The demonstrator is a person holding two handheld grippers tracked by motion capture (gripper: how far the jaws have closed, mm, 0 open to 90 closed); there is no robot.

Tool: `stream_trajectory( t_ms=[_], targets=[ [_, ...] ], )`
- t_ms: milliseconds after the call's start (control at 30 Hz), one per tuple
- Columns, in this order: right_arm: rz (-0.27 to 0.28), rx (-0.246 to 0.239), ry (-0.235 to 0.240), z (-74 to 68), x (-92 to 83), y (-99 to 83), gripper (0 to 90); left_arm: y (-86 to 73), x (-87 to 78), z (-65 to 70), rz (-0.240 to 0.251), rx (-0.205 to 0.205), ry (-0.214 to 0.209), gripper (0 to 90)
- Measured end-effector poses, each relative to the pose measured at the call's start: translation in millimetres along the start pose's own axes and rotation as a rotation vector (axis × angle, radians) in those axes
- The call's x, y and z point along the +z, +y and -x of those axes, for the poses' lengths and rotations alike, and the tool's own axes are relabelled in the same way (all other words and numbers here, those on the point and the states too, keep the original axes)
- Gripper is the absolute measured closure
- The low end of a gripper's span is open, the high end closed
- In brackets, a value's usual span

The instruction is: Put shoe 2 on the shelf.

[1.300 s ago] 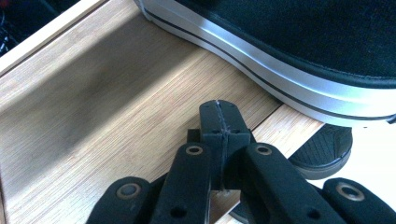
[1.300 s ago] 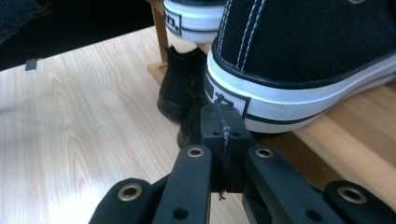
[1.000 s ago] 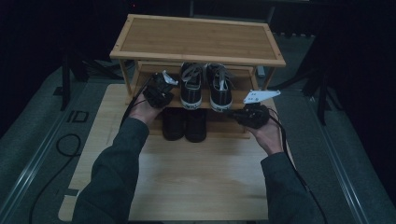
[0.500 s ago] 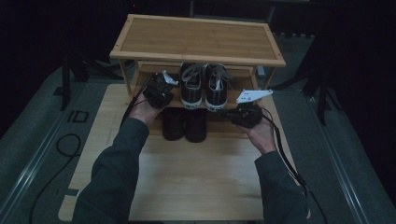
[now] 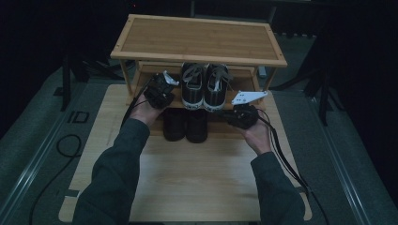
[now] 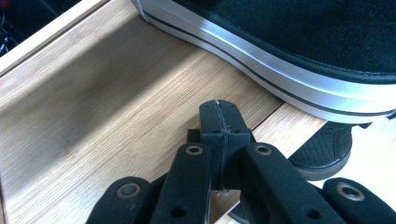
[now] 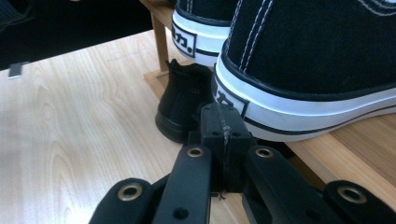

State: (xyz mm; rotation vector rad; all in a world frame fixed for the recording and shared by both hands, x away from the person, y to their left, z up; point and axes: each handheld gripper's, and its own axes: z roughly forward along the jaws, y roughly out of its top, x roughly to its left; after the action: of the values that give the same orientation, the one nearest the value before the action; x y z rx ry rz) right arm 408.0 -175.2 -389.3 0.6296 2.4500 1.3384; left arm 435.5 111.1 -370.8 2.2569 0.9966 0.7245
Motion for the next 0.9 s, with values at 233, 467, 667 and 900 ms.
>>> stream_trajectory(
  t_ms=[233,467,667,900],
  targets=[
    [0.007,0.006,-0.006,0.7,2.6,0.1,90.0,0.0,0.0,0.2,0.0,0.0,0.003,90.0],
    [-0.012,-0.014,0.002,-4.9,-3.8,-4.0,90.0,-0.3,-0.2,0.1,0.007,0.008,0.004,90.0],
    [-0.047,0.011,-0.022,1.6,-19.0,-22.4,90.0,-2.8,-3.1,-4.0,0.006,0.008,0.023,90.0],
    [-0.096,0.052,-0.044,10.9,-29.1,-40.7,90.0,-5.0,-6.5,-7.2,0.008,0.003,0.025,90.0]
  ],
)
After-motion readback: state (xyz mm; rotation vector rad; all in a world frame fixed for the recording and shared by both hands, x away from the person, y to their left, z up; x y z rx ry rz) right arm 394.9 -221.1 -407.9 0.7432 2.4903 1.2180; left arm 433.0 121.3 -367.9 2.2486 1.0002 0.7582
